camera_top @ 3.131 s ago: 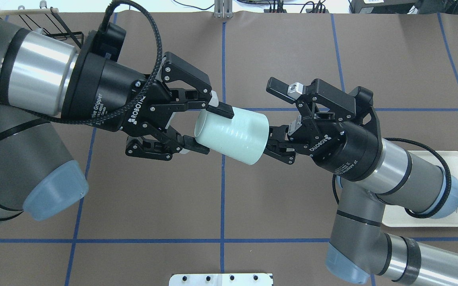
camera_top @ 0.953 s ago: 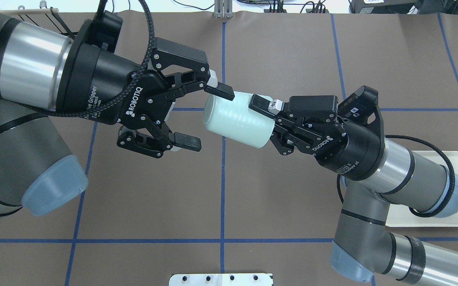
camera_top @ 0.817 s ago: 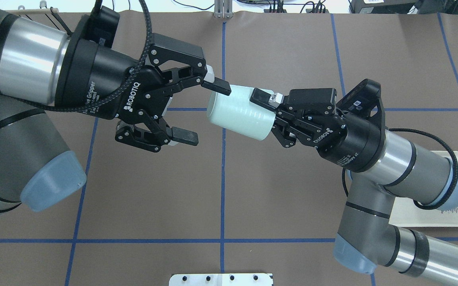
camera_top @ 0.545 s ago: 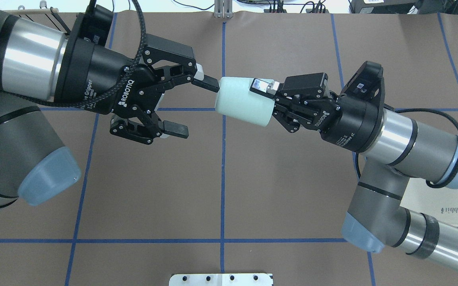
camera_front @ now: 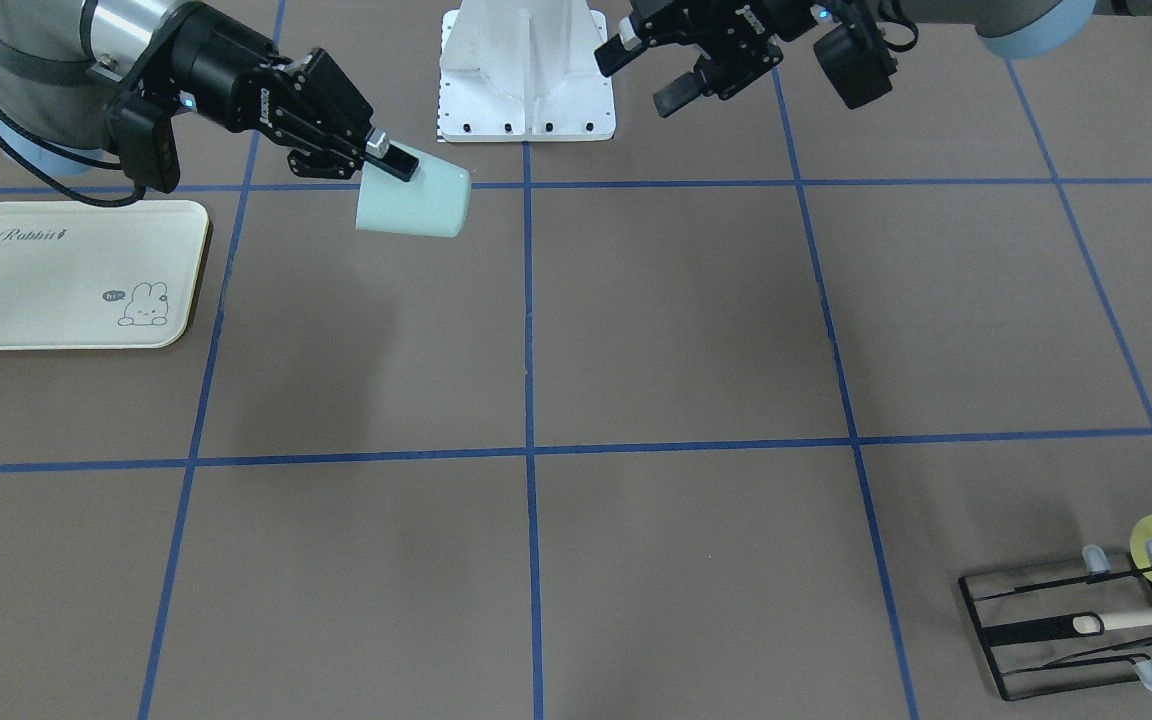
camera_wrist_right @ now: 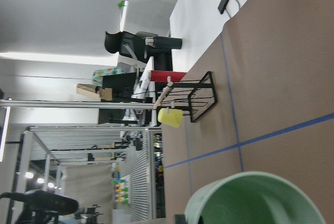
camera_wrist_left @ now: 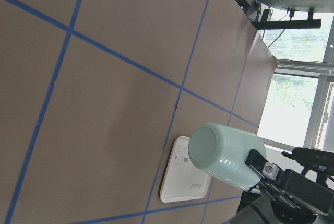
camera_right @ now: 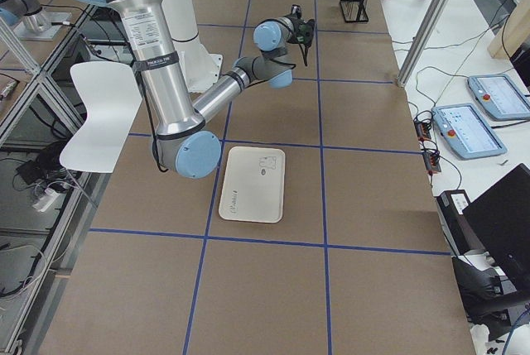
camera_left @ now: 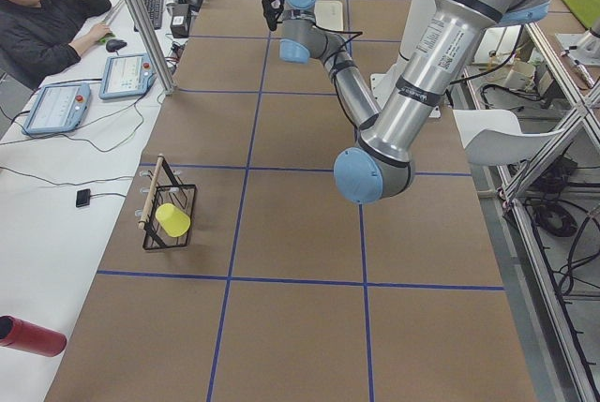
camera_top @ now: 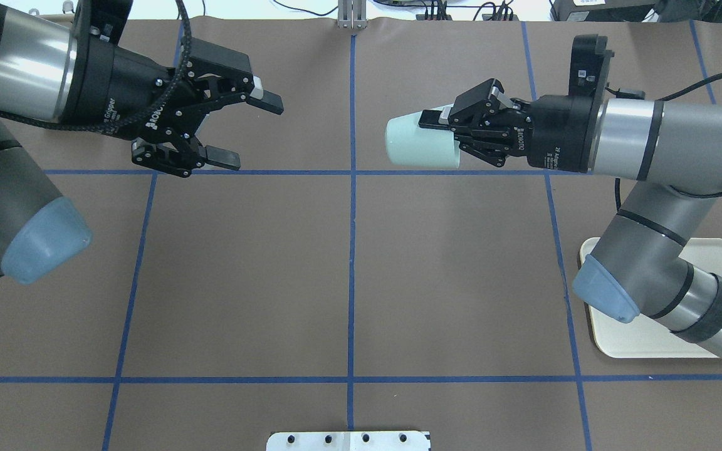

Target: Left arm grabs green cup and hands to right arm on tray

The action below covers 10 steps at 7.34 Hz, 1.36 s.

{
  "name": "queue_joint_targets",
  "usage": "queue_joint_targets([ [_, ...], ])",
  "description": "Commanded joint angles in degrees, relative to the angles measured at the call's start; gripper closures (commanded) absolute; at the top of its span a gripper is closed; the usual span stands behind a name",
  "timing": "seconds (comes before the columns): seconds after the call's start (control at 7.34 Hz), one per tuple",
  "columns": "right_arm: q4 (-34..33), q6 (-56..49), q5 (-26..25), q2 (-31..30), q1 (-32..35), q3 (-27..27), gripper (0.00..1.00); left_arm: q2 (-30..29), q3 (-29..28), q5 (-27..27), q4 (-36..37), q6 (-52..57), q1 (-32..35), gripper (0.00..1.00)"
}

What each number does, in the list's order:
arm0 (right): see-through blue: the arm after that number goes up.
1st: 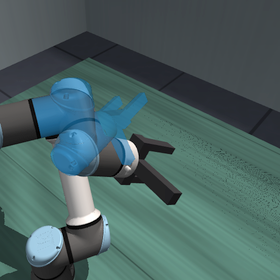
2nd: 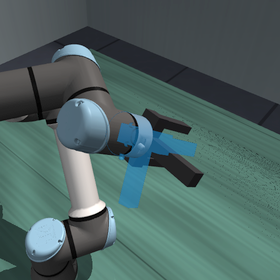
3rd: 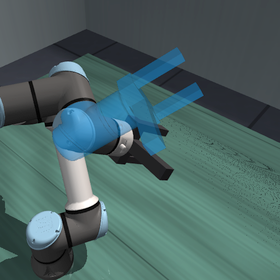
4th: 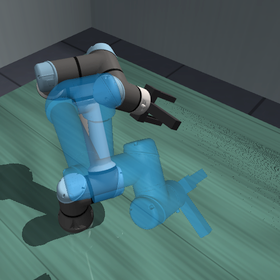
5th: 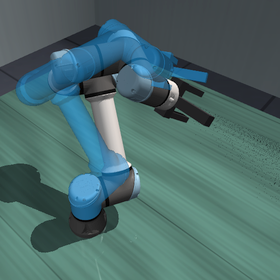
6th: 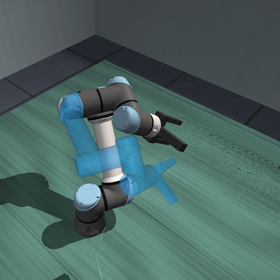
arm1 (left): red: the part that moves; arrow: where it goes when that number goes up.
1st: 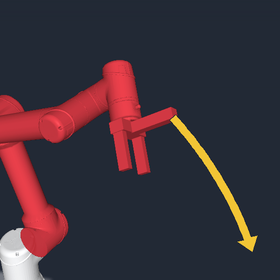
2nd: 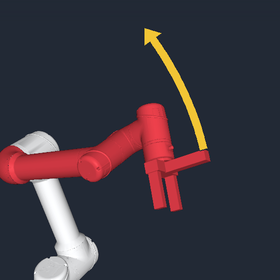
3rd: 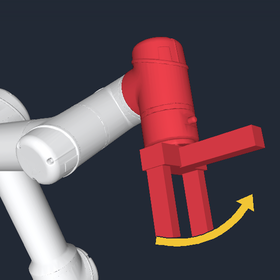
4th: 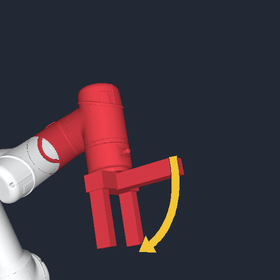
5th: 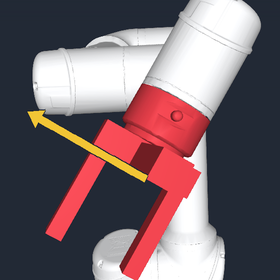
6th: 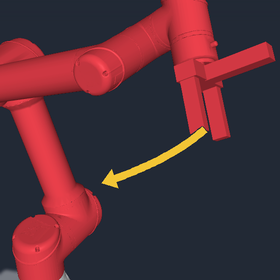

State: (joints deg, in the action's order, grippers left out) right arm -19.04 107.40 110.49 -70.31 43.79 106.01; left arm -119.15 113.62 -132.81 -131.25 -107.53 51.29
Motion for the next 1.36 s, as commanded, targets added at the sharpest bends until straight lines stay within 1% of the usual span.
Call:
queue_joint_targets([
  [0.0, -12.8, -8.9, 3.9, -0.8, 2.9, 0.1, 1.0, 1.3, 0.4, -0.1, 8.3, 12.0, 4.9, 0.0],
  [0.14, -20.5, -13.4, 6.4, -0.9, 6.4, 0.6, 1.0, 3.7, 0.4, 0.0, 9.8, 17.8, 7.1, 0.0],
  [0.27, -26.3, -17.5, 8.7, -1.1, 9.3, 0.7, 1.0, 6.5, 0.5, 0.0, 10.8, 25.3, 10.2, 0.0],
  [0.41, -31.1, -22.9, 9.3, -1.7, 11.3, 0.7, 1.0, 9.6, 0.4, 0.1, 13.1, 33.5, 12.6, 0.0],
  [0.54, -36.7, -30.2, 9.3, -2.6, 12.8, 1.1, 1.0, 12.7, 0.4, 0.2, 16.6, 45.3, 15.2, 0.0],
  [0.68, -43.3, -39.2, 9.3, -3.9, 14.1, 1.7, 1.0, 16.3, 0.4, 0.6, 20.7, 58.4, 18.0, 0.0],
  [0.82, -48.9, -48.3, 9.3, -5.5, 15.5, 2.6, 1.0, 19.9, 0.2, 1.4, 22.7, 67.6, 19.5, 0.0],
  [0.95, -53.0, -56.3, 9.5, -8.1, 17.0, 4.3, 1.0, 24.1, 0.0, 1.4, 23.1, 74.6, 21.0, 0.0],
  [1.09, -55.0, -62.7, 10.4, -10.5, 18.3, 4.9, 1.0, 29.3, -0.2, 1.5, 23.4, 80.3, 21.7, 0.0],
  [1.23, -55.1, -67.0, 12.9, -12.6, 20.0, 4.9, 1.0, 32.4, -0.9, 1.4, 24.2, 84.3, 22.5, 0.0],
])
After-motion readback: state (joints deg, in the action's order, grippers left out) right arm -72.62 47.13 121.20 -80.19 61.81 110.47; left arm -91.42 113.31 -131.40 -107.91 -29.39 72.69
